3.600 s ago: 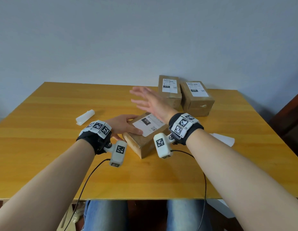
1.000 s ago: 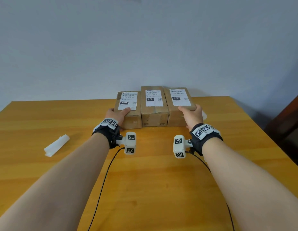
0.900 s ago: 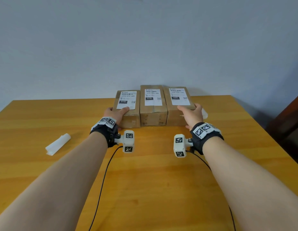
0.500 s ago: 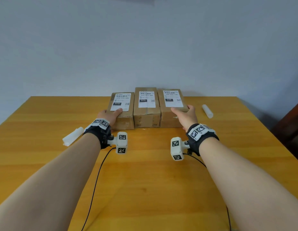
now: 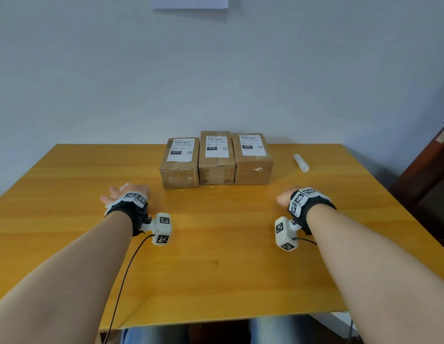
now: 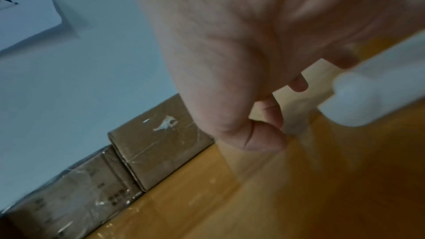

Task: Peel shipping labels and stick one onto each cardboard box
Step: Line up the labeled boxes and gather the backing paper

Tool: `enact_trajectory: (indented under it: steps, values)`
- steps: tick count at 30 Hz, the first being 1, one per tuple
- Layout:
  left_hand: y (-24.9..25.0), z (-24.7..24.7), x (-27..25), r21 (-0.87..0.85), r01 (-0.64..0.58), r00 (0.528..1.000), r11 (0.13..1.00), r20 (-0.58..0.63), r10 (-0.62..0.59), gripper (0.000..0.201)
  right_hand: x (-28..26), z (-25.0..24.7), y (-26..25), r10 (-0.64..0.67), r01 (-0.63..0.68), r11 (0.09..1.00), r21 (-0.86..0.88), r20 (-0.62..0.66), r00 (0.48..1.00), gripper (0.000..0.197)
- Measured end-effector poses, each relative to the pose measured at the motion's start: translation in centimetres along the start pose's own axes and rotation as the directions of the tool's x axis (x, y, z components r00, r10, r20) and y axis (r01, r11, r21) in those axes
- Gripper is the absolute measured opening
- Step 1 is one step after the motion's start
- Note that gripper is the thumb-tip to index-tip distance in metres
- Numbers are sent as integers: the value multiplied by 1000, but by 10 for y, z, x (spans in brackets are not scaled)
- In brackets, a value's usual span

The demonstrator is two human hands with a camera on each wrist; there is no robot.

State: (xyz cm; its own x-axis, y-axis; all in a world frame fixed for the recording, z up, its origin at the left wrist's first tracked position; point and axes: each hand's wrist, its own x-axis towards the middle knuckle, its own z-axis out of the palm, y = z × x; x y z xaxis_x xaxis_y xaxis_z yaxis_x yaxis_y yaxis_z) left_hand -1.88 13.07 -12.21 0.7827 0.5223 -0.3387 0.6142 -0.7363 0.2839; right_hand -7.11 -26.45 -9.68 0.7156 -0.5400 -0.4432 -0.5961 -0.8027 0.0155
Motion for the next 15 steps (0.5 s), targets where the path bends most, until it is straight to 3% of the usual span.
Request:
enact_trajectory:
  steps: [1,3,5,6,8,9,12,15]
  values:
    - [-4,0,3,21,-6,1000,1000,29,5,55,-4,0,7,-30,32,996,-80,25,999,22]
    - [-8,1,0,-28,3,999,1000,45,-1,53,-3,8,13,-76,93,964,-249,76,994,24]
    - [-4,0,-15,-7,1,999,1000,38,-1,45,1,16,17,-59,85,952,-293,95,994,29]
    - [-1,0,-23,-3,-29,999,1000,29,29,36,15,21,17,-78,98,960,-264,84,993,20]
    - [7,1,-36,52,-142,989,989,61,138,13,19,19,18,-112,117,985,-125,43,993,18]
    - [12,2,-40,88,-194,979,977,80,187,10,12,16,18,-133,134,990,-41,20,991,14]
    - [29,8,-49,-7,-242,952,970,194,239,22,11,12,14,-146,155,964,216,-55,988,17]
    - [46,11,-63,-168,-215,914,962,314,258,32,20,9,11,-106,149,879,453,-119,987,9]
